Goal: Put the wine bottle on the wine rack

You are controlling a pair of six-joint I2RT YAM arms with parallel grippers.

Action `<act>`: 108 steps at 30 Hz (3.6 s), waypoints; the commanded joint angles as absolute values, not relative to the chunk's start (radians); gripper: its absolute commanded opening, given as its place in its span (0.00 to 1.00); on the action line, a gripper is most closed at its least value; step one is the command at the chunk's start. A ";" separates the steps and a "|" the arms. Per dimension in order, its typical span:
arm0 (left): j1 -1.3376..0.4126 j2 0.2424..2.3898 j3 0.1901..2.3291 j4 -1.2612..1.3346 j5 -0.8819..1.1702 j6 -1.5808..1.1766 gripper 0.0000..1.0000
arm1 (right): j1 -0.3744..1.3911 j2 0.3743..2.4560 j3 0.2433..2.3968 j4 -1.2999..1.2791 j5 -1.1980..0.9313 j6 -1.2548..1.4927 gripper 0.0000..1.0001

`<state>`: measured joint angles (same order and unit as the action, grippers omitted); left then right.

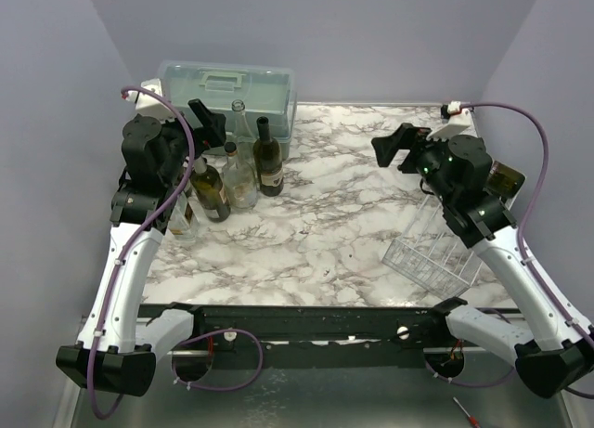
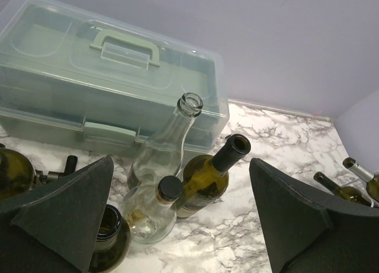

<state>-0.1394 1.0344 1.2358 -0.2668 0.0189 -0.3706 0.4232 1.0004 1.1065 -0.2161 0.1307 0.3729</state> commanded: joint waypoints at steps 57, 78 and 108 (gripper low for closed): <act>-0.252 0.958 1.223 -0.298 -0.081 -0.311 0.99 | 0.842 2.074 1.680 0.316 0.374 0.104 0.32; -0.277 0.950 1.220 -0.299 -0.109 -0.308 0.99 | 0.844 1.868 1.597 0.201 0.610 -0.498 0.01; -0.376 0.942 1.222 -0.306 -0.150 -0.279 0.99 | 0.726 1.905 1.638 -0.105 0.916 -0.696 0.01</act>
